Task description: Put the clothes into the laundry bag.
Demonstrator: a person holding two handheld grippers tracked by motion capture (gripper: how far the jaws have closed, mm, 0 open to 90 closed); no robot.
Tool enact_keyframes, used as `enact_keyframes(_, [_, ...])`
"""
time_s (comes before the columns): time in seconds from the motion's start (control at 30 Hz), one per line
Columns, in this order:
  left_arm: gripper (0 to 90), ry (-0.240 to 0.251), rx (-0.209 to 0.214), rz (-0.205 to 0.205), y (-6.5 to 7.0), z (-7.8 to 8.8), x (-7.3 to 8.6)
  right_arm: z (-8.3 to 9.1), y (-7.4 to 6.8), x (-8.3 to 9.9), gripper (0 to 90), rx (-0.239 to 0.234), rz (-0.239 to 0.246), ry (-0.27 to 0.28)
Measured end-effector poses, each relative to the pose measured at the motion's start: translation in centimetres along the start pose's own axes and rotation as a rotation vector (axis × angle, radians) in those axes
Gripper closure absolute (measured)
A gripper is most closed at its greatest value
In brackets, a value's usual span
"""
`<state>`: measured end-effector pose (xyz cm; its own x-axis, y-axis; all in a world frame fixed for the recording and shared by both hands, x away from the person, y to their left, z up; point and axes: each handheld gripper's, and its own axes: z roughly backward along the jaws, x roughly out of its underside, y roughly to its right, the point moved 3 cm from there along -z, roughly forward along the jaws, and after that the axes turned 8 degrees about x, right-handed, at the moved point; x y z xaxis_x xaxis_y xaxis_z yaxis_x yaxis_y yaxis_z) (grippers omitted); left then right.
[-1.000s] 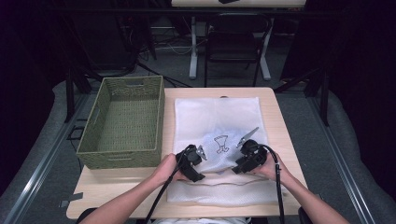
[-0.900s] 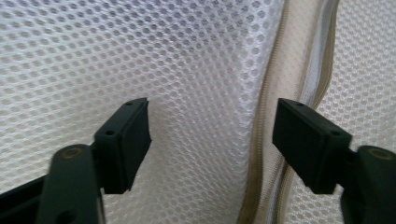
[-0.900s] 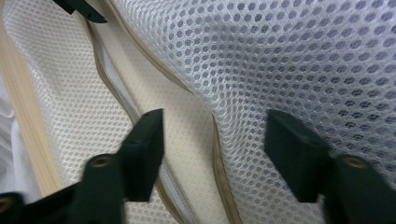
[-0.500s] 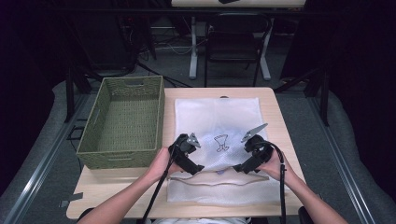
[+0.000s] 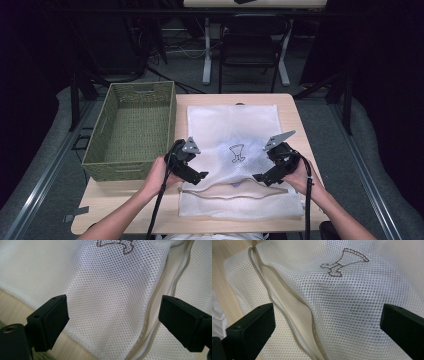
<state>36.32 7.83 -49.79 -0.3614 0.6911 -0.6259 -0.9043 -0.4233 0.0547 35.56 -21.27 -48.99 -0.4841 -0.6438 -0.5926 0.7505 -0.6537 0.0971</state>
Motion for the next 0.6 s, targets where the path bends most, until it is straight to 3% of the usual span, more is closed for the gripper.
enact_keyframes(0.27, [9.0,0.048,-0.057,0.035,0.3,2.8,1.7,2.3,0.0,1.1,0.0,0.028,-0.021,0.033])
enact_keyframes(0.6, [8.0,0.073,-0.108,0.101,0.5,5.8,5.3,4.2,0.1,3.9,0.0,0.07,-0.083,0.038])
